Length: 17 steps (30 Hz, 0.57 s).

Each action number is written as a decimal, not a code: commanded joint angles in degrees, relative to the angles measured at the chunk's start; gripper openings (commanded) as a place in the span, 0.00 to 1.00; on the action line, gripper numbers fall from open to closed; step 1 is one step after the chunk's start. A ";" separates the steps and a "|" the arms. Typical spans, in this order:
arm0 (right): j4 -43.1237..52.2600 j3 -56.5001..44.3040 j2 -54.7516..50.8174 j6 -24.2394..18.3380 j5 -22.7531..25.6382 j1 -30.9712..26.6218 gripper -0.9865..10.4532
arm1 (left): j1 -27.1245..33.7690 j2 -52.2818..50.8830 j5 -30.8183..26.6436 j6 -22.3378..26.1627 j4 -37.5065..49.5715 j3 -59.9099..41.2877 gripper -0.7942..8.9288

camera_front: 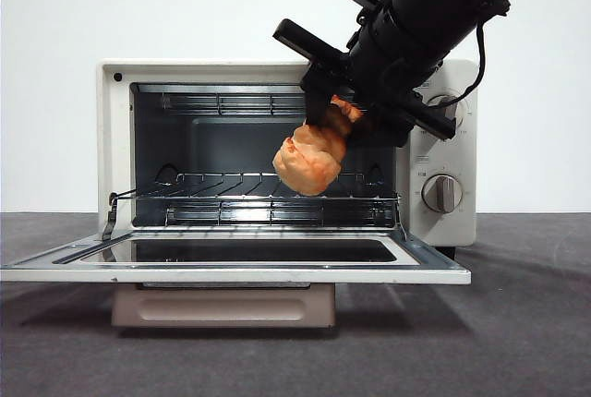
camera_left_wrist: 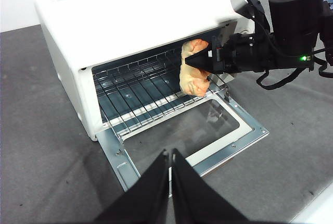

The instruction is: The left arm flap open the oven, the right arm pick bread and place it into oven, the left arm flap close the oven

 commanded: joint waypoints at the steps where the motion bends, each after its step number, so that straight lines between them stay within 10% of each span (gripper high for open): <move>1: 0.74 1.09 1.22 0.63 0.31 0.48 0.31 | -0.33 0.20 -0.28 0.70 0.66 1.11 0.09; 17: 0.74 1.09 1.09 0.20 1.05 0.48 0.47 | -0.33 0.20 -0.26 0.66 0.22 1.11 0.09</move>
